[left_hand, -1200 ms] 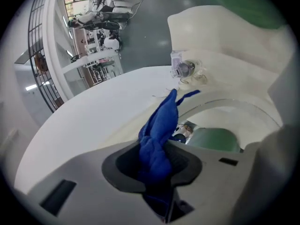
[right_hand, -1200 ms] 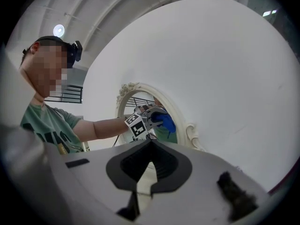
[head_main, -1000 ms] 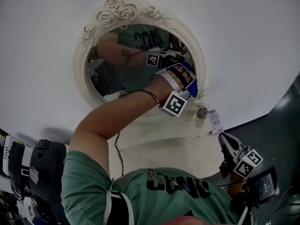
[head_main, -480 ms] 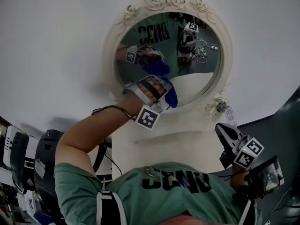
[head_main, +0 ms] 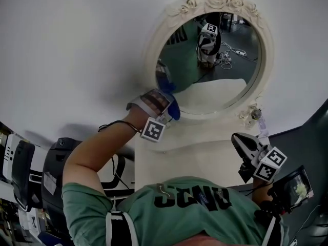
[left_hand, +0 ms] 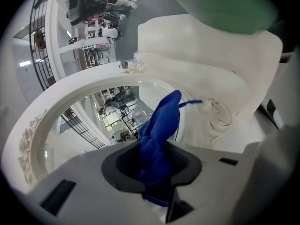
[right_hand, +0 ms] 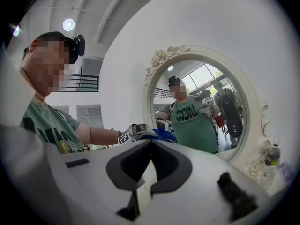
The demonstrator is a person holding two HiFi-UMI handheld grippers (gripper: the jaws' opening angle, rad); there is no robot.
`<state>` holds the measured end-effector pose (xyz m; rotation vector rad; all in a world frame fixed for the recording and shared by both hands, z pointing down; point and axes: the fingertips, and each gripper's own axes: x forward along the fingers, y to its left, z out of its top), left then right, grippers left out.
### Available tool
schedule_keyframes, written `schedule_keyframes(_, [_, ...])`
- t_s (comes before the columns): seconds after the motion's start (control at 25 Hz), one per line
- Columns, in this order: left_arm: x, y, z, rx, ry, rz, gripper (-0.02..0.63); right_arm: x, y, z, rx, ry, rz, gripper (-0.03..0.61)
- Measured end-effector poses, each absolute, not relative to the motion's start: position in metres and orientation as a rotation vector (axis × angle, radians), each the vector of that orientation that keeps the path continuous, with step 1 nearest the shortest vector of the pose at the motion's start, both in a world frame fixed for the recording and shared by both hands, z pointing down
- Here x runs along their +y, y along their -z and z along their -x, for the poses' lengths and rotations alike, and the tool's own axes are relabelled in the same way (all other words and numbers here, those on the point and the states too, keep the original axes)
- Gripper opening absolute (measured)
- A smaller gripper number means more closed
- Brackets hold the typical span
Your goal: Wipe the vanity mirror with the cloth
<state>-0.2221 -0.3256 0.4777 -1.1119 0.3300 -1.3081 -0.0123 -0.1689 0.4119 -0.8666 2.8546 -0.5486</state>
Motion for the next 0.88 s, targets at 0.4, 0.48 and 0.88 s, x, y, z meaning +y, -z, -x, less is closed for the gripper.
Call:
schedule_keyframes(0.4, [-0.355,-0.51,0.184,0.237,1.372,1.06,0.114,-0.173,-0.421,-0.035,2.82,0.569,0.966,0.012])
schedule_keyframes(0.48, [-0.362,-0.512,0.157,0.227,1.357,1.074,0.114,-0.18,-0.423,-0.058,2.804,0.575,0.984,0.012])
schedule_keyframes(0.88, [-0.393,-0.522,-0.012,0.123,1.317,1.091,0.114,-0.188,-0.442,-0.166,2.712,0.594,1.072,0.011])
